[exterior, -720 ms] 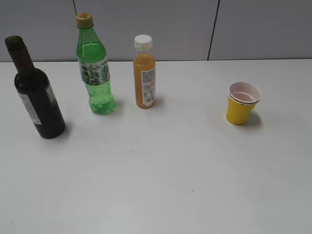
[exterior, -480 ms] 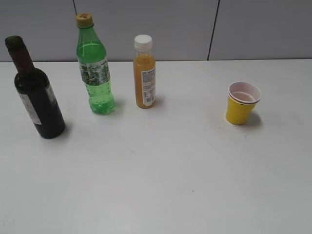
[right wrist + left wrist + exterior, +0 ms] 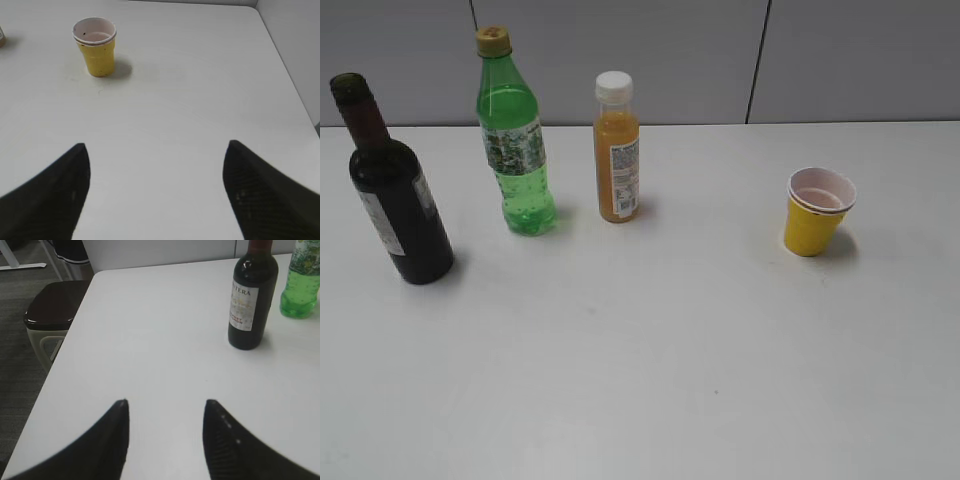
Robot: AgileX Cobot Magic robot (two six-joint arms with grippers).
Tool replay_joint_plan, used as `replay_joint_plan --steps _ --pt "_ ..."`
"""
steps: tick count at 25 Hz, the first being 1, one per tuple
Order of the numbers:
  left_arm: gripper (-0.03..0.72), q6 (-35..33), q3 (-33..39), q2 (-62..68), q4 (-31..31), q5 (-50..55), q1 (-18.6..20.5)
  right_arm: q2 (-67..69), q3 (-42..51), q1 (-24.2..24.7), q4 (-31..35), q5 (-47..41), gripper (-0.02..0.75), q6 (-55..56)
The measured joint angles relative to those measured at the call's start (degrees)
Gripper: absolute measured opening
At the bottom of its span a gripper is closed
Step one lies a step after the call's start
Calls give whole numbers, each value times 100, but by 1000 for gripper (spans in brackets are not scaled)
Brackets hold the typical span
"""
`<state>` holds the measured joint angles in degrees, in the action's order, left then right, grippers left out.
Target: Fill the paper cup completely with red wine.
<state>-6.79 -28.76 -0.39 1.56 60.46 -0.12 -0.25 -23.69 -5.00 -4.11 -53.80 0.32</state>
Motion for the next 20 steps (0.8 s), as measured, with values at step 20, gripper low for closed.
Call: replay_joint_plan --steps 20 --pt "241 0 0 0 0 0 0 1019 -125 0 47 2811 582 0"
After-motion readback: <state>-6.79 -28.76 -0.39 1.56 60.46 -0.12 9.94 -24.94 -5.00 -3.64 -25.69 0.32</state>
